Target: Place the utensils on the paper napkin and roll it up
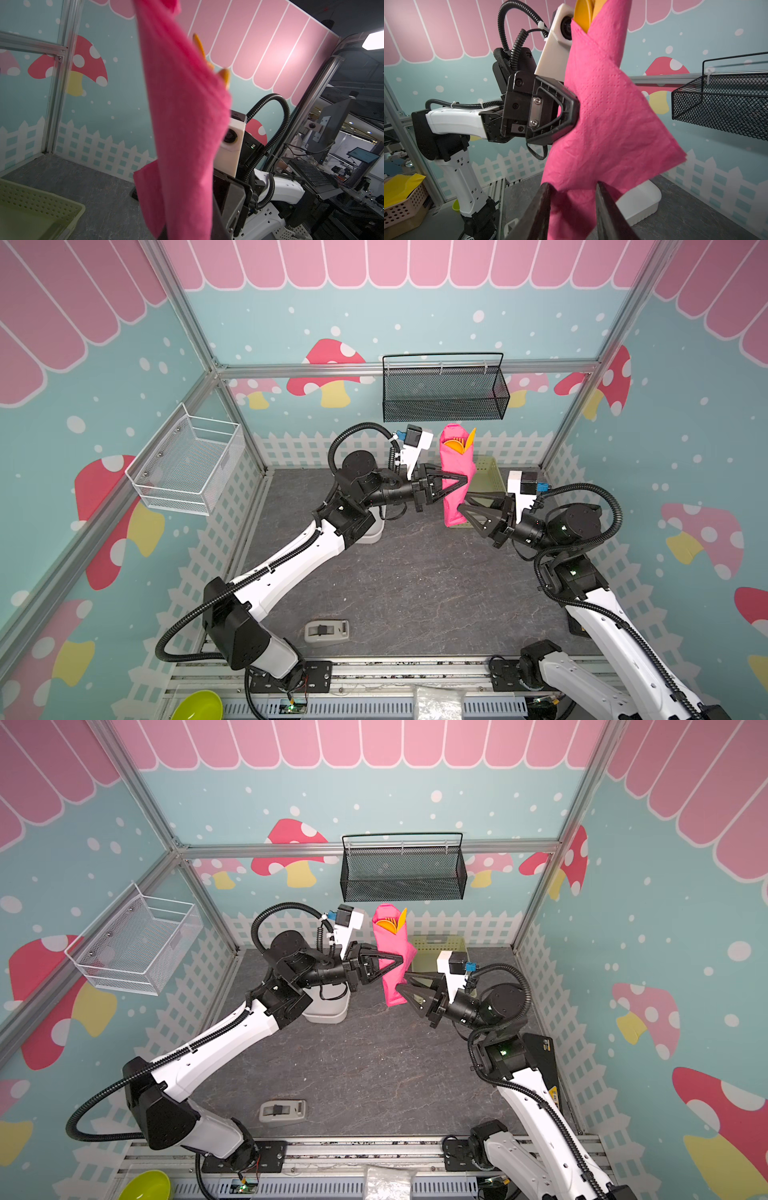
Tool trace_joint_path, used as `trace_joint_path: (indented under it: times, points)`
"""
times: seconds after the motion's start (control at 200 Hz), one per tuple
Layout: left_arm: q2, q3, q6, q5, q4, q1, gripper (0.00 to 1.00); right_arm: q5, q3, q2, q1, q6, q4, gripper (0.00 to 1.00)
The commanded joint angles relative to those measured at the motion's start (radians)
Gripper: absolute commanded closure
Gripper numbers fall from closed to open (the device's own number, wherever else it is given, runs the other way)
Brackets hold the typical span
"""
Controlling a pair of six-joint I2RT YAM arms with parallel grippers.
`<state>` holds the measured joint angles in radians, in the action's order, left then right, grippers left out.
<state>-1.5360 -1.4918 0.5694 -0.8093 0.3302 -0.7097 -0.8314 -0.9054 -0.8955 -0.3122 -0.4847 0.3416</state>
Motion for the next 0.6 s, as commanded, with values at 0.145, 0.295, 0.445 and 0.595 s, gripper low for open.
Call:
trace_joint_path:
  times: [0.145,0.295,0.445,0.595]
  points:
    - [-0.019,-0.008,0.035,-0.066,0.072,-0.015,0.99,-0.034,-0.018,0.002,0.003,-0.015,0.06,0.59]
    - [-0.016,-0.009,0.035,-0.071,0.073,-0.016,0.99,0.004,-0.022,0.021,0.004,-0.004,0.058,0.58]
    - [-0.016,-0.007,0.035,-0.073,0.067,-0.017,0.99,0.025,-0.036,0.035,0.004,0.007,0.056,0.58]
    - [-0.013,-0.002,0.03,-0.069,0.055,-0.017,0.99,0.07,-0.044,0.062,0.004,0.021,0.055,0.57]
